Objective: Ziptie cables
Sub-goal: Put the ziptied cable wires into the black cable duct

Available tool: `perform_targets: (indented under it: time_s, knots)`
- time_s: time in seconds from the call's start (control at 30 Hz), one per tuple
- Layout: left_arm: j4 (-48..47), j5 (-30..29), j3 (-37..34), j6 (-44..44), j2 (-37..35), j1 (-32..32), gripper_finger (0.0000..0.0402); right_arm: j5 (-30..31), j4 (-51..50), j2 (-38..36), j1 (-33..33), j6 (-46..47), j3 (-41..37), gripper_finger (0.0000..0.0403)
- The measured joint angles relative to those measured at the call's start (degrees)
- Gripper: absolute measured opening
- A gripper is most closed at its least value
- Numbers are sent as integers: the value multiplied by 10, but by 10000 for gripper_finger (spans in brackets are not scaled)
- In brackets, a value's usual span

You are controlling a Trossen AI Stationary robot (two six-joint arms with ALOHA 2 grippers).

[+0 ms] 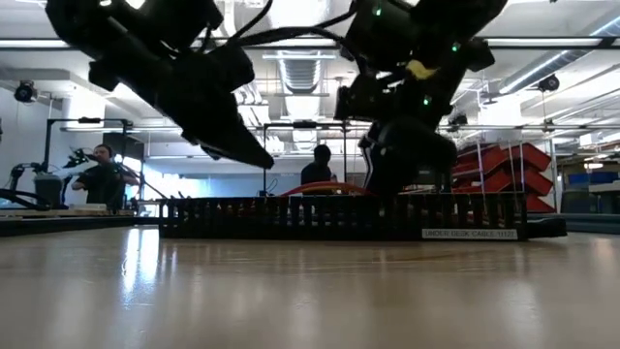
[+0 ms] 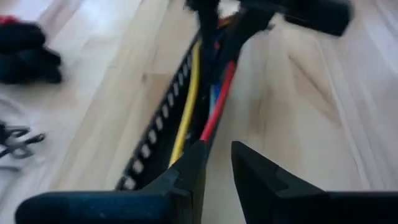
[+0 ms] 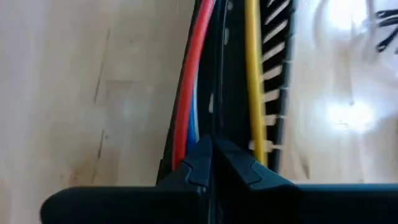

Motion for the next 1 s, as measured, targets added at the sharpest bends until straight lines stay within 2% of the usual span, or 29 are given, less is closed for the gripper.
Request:
perform_targets:
  time_s: [0.1, 0.37, 0.53, 0.73, 1.0]
  knots:
    - [61, 0, 10, 14, 35, -6, 63, -1, -8, 7, -1, 1, -1, 2]
    - [66, -2, 90, 30, 118, -7, 60, 0, -32, -13, -1, 8, 4, 2]
    - [23, -12, 150, 31, 172, -4, 59, 4, -66, -39, 0, 11, 13, 2]
    - [-80, -79, 213, 29, 211, -2, 57, 4, -83, -67, 8, 18, 17, 2]
    - [-89, -74, 220, 28, 217, 0, 39, 5, -58, -55, 11, 16, 12, 2]
